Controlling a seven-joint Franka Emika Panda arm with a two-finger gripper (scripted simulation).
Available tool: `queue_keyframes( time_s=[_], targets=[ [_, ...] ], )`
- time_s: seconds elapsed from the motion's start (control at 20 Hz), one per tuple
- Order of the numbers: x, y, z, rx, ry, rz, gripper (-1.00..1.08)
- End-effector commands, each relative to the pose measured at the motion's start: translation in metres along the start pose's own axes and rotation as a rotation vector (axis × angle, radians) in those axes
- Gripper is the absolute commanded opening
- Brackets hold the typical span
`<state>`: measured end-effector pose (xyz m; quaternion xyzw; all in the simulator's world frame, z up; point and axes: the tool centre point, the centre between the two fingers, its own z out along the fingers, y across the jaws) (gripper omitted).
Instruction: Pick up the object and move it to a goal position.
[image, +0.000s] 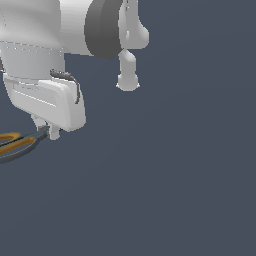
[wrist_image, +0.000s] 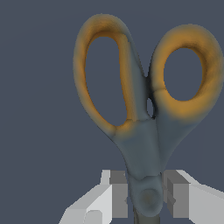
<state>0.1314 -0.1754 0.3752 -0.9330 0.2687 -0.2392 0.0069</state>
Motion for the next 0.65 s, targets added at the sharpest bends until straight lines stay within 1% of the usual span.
queue_keyframes(
  time_s=[0.0, 0.15, 0.3, 0.45, 0.6],
  targets=[
    [0.026, 0.007, -0.036, 0.011, 0.051, 0.023, -1.00],
    [0.046, 0.014, -0.066, 0.020, 0.094, 0.042, -1.00],
    [0.057, 0.019, -0.086, 0.025, 0.121, 0.054, -1.00],
    [0.062, 0.021, -0.093, 0.028, 0.131, 0.059, -1.00],
    [0.061, 0.020, -0.091, 0.027, 0.128, 0.058, -1.00]
  ],
)
